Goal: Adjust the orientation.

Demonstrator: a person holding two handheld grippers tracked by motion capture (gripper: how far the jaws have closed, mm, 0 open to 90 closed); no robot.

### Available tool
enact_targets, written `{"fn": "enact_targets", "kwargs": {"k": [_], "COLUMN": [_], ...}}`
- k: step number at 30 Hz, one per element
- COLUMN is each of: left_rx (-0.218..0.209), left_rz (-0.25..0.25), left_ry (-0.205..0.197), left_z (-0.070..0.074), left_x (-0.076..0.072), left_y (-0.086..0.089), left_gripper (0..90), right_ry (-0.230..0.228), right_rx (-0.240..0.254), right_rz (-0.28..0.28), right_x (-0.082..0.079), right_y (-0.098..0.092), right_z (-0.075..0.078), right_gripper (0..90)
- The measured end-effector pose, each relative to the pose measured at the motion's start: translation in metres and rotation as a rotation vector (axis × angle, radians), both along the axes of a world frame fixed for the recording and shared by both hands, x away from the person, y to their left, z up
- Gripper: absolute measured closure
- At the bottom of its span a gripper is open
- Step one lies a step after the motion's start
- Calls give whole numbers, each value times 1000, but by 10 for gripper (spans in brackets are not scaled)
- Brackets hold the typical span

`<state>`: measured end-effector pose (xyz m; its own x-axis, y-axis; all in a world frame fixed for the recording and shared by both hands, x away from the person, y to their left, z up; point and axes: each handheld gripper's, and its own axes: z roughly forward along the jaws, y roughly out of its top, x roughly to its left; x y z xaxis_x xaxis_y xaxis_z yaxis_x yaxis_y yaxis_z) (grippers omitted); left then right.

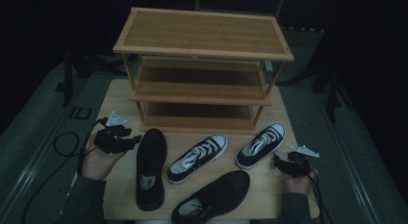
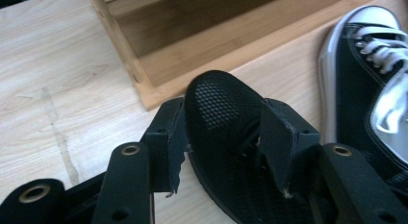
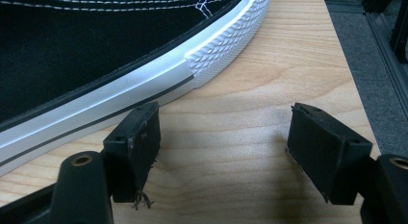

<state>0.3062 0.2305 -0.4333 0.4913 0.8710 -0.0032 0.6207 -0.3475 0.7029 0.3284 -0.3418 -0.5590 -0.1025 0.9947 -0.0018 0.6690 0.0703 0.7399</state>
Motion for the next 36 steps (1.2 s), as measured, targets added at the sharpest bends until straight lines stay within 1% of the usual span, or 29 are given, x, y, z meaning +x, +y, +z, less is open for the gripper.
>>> {"fn": "enact_targets", "kwargs": {"k": [4,5,6,8,14,23,27,30,34,36], "left_rx": [7,7,6,7,10,23,14,21,56,56], "left_rz": [-12,-12,-13,-21,-38,-71,-87,-100,-85,-85], "left_ry": [3,3,4,10,9,38,47,57,68,68], "left_z": [2,2,2,2,6,6,3,1,-3,-3], "left_x": [-7,-7,-10,-13,-22,-30,-36,-42,-51,-51], "left_y": [-4,-4,-4,-5,-10,-18,-20,-22,-25,-25], "left_gripper": [517,514,514,511,509,504,498,496,497,499], "right_ry": [0,0,0,0,1,1,1,1,1,1], "right_rx": [0,0,0,0,1,1,1,1,1,1], "right_rz": [1,1,1,2,1,1,1,2,1,1], "right_x": [0,0,0,0,0,0,0,0,0,0], "right_y": [0,0,0,0,0,0,0,0,0,0], "right_z": [0,0,0,0,0,0,0,0,0,0], "right_gripper": [270,270,270,270,270,270,270,270,270,270]}}
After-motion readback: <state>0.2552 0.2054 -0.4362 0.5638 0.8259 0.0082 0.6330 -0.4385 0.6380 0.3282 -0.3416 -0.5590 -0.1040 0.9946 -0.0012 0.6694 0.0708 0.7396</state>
